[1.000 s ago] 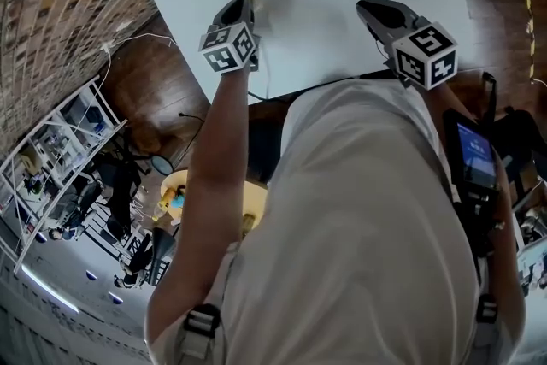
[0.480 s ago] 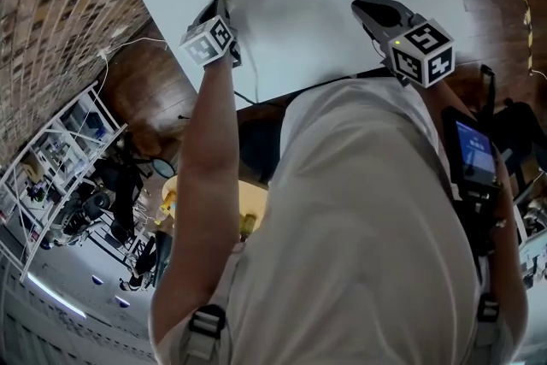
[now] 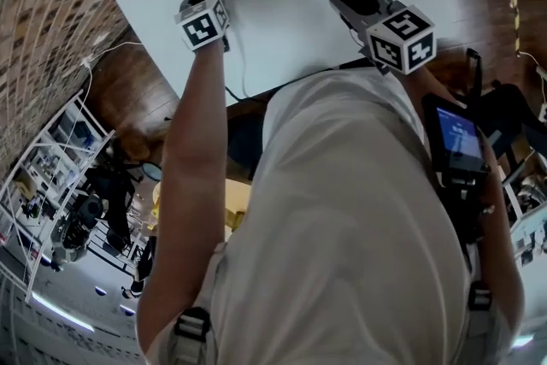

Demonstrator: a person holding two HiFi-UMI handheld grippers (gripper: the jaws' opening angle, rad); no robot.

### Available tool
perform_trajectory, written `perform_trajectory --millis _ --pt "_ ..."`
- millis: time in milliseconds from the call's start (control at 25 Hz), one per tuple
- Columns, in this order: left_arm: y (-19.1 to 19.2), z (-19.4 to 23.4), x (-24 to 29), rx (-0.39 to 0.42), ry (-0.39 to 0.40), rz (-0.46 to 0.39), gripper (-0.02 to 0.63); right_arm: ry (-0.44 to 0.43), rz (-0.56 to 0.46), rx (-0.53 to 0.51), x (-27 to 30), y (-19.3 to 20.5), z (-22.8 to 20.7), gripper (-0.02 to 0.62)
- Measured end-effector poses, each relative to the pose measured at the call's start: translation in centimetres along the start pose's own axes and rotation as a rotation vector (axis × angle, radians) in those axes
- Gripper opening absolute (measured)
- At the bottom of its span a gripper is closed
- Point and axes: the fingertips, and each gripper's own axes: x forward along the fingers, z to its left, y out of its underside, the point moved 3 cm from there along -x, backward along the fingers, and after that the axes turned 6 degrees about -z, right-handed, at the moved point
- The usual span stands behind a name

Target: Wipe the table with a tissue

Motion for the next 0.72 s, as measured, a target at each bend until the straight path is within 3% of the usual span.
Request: perform_trajectory --millis 80,360,600,720 --pt "-1.0 1.3 -0.6 0.023 -0.038 -0.001 0.015 -0.017 -0.013 0.003 1.2 -0.2 0.5 0.008" --pt "-1.2 -0.7 -0.5 -0.008 -0.085 -0.014 0.015 -0.024 0.007 0.003 0.5 0.4 0.1 0.008" --pt "-1.4 -3.8 0.1 -0.025 -0.077 -0.016 0.015 -0.012 0.007 0.025 -1.7 0.8 -1.7 0.008" --pt "-1.9 -4.5 0.3 -0.036 -0.033 -0.031 0.015 -0.007 0.007 0.032 -1.7 0.6 -2.2 0.008"
